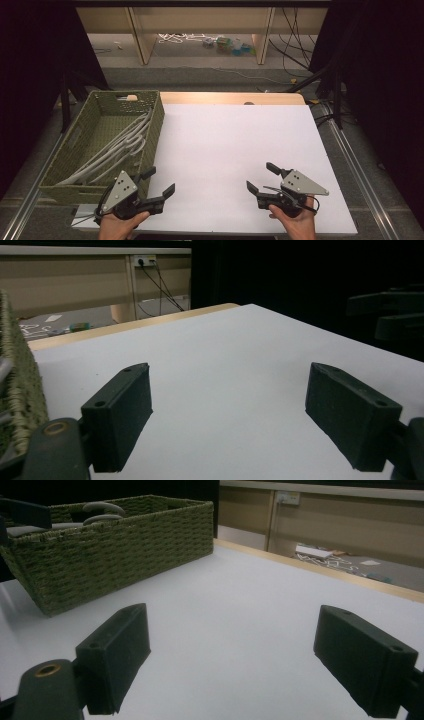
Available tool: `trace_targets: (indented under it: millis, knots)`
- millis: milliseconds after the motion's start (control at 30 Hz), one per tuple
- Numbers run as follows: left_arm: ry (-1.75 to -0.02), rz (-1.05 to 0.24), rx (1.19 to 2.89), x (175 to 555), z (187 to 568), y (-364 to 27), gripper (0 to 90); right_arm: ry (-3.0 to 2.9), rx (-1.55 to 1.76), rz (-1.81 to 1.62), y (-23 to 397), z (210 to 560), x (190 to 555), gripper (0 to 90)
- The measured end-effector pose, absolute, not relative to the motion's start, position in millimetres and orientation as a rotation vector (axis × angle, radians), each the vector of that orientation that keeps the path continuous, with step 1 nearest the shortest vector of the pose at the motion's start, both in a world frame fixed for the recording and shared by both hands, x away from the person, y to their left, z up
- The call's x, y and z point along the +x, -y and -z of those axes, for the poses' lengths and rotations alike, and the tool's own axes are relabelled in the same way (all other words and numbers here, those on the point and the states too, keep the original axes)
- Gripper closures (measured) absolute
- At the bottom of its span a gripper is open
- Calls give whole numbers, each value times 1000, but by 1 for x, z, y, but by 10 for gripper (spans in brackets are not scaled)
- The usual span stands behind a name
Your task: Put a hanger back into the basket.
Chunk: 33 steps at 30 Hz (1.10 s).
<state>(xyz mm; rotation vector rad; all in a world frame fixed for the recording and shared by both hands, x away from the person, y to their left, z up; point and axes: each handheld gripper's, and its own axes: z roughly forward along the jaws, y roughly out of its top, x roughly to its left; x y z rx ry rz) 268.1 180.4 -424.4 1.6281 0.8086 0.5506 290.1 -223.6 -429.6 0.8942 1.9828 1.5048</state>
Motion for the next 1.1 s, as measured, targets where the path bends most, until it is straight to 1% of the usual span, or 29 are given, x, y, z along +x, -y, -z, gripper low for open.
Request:
trace_targets:
  millis: [267,1100]
  knots:
    - [-783,-555,1622,271,429,-182,178,-1987,911,-1545,223,430,288,156]
    - [-797,-568,1622,275,430,-185,177,-1985,897,-1544,222,430,289,155]
